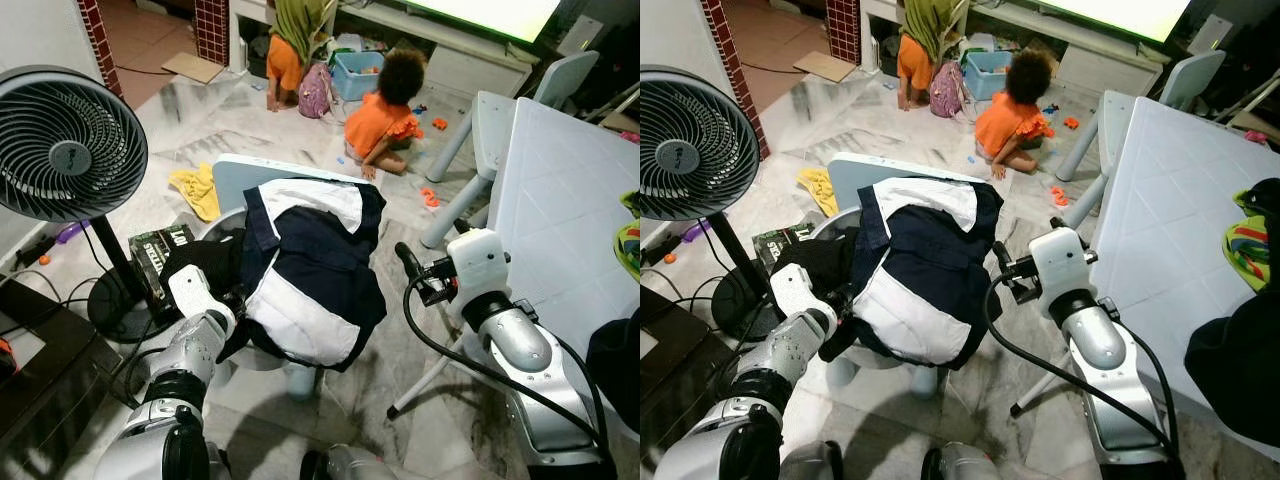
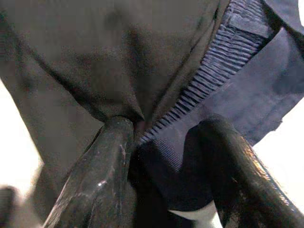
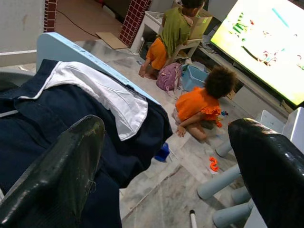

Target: Hang hanger

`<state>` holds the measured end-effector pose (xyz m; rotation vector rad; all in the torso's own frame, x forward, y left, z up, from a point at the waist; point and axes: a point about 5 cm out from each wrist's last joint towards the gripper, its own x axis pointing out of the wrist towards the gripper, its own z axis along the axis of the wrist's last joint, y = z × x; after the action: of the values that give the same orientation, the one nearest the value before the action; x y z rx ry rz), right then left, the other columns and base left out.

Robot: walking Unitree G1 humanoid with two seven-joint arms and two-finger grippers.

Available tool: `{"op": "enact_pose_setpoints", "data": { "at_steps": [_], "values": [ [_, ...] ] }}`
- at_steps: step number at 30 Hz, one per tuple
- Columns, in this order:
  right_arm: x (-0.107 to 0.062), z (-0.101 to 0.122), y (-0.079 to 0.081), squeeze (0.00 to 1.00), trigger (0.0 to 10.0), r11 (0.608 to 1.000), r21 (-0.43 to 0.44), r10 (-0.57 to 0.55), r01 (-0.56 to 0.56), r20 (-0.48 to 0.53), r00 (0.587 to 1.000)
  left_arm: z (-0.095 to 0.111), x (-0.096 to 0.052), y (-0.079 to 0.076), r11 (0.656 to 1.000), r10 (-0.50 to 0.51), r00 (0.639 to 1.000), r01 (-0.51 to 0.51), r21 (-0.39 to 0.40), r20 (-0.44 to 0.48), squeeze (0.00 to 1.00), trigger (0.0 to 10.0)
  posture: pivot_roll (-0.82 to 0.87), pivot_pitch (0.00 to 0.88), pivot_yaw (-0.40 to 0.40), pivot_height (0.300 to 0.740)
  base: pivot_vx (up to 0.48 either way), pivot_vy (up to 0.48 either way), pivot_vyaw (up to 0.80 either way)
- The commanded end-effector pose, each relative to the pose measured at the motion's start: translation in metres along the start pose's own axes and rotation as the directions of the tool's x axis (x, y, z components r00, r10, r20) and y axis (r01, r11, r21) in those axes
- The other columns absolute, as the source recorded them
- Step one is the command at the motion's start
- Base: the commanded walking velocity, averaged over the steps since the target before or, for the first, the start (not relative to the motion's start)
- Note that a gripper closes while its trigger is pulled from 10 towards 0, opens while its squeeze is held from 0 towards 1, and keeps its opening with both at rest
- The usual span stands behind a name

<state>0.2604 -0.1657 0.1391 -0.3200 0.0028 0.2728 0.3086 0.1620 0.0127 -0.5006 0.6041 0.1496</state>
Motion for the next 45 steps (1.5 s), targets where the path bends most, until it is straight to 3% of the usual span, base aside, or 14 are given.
{"op": "enact_pose_setpoints", "data": {
  "at_steps": [1, 4, 5, 6, 18, 22, 23, 24, 25, 26, 28, 43, 44, 45],
  "values": [
    [0.000, -0.002, -0.001, 0.00, 10.0, 1.000, 0.001, -0.001, 0.001, -0.007, 1.000, -0.004, -0.001, 0.006, 0.998, 0.043, 0.999, -0.043, 0.047, 0.001, 0.00, 10.0, -0.12, 0.101, -0.160, 0.740, 0.000, 0.000, 0.00],
    [0.002, -0.004, 0.002, 0.00, 10.0, 1.000, 0.006, 0.004, -0.004, -0.007, 1.000, 0.006, -0.006, 0.023, 0.985, 0.128, 0.985, -0.139, 0.098, 0.112, 0.00, 10.0, -0.10, 0.105, -0.154, 0.740, 0.000, 0.000, 0.00],
    [0.002, -0.004, 0.003, 0.00, 10.0, 1.000, 0.008, 0.005, -0.005, -0.007, 1.000, 0.007, -0.007, 0.025, 0.985, 0.129, 0.985, -0.141, 0.098, 0.117, 0.77, 10.0, -0.10, 0.105, -0.154, 0.740, 0.000, 0.000, 0.00],
    [0.002, -0.004, 0.005, 0.00, 10.0, 1.000, 0.009, 0.007, -0.007, -0.005, 1.000, 0.006, -0.008, 0.025, 0.986, 0.127, 0.985, -0.138, 0.096, 0.113, 1.00, 10.0, -0.10, 0.105, -0.151, 0.740, 0.000, 0.000, 0.00],
    [0.007, -0.004, 0.006, 0.00, 10.0, 1.000, 0.019, -0.009, 0.009, 0.011, 1.000, 0.034, -0.015, -0.005, 0.968, -0.017, 0.955, -0.059, 0.245, 0.298, 1.00, 10.0, -0.08, 0.106, -0.130, 0.740, 0.000, 0.000, 0.00],
    [0.008, -0.005, 0.007, 0.00, 10.0, 1.000, 0.020, -0.013, 0.012, 0.015, 1.000, 0.035, -0.017, -0.016, 0.978, -0.054, 0.958, -0.006, 0.208, 0.282, 1.00, 10.0, -0.08, 0.107, -0.130, 0.740, 0.000, 0.000, 0.00],
    [0.008, -0.004, 0.008, 0.00, 10.0, 1.000, 0.023, -0.011, 0.011, 0.018, 1.000, 0.031, -0.016, -0.020, 0.988, -0.069, 0.969, 0.035, 0.148, 0.236, 0.76, 10.0, -0.08, 0.107, -0.130, 0.740, 0.000, 0.000, 0.00],
    [0.008, -0.004, 0.008, 0.00, 10.0, 1.000, 0.023, -0.011, 0.011, 0.018, 1.000, 0.031, -0.016, -0.020, 0.988, -0.069, 0.969, 0.035, 0.148, 0.236, 0.76, 10.0, -0.08, 0.107, -0.130, 0.740, 0.000, 0.000, 0.00],
    [0.009, -0.003, 0.009, 0.00, 10.0, 1.000, 0.025, -0.005, 0.005, 0.021, 1.000, 0.026, -0.015, -0.021, 0.994, -0.079, 0.978, 0.063, 0.091, 0.191, 0.15, 10.0, -0.08, 0.107, -0.130, 0.740, 0.000, 0.000, 0.00],
    [0.009, -0.003, 0.010, 0.00, 10.0, 1.000, 0.026, 0.001, -0.001, 0.024, 1.000, 0.018, -0.013, -0.022, 0.995, -0.096, 0.989, 0.092, 0.043, 0.116, 0.00, 10.0, -0.07, 0.105, -0.131, 0.740, 0.000, 0.000, 0.00],
    [0.010, -0.003, 0.010, 0.00, 10.0, 1.000, 0.026, 0.006, -0.007, 0.027, 1.000, 0.005, -0.013, -0.024, 0.992, -0.121, 0.992, 0.121, -0.015, 0.023, 0.00, 10.0, -0.07, 0.105, -0.131, 0.740, 0.000, 0.000, 0.00],
    [0.013, -0.002, 0.014, 0.00, 10.0, 1.000, 0.020, 0.018, -0.018, 0.036, 0.999, -0.009, -0.021, -0.021, 0.979, -0.161, 0.982, 0.146, -0.139, -0.101, 0.00, 10.0, -0.06, 0.107, -0.132, 0.740, 0.000, 0.000, 0.00],
    [0.014, -0.001, 0.015, 0.00, 10.0, 1.000, 0.015, 0.022, -0.022, 0.040, 0.999, -0.010, -0.018, -0.017, 0.978, -0.157, 0.981, 0.139, -0.155, -0.112, 0.00, 5.1, -0.07, 0.106, -0.132, 0.740, 0.000, 0.000, 0.00],
    [0.014, 0.000, 0.015, 0.00, 10.0, 1.000, 0.012, 0.024, -0.025, 0.043, 0.999, -0.010, -0.017, -0.015, 0.977, -0.155, 0.981, 0.134, -0.165, -0.119, 0.00, 5.1, -0.07, 0.106, -0.132, 0.740, 0.000, 0.000, 0.00]
  ]
}}
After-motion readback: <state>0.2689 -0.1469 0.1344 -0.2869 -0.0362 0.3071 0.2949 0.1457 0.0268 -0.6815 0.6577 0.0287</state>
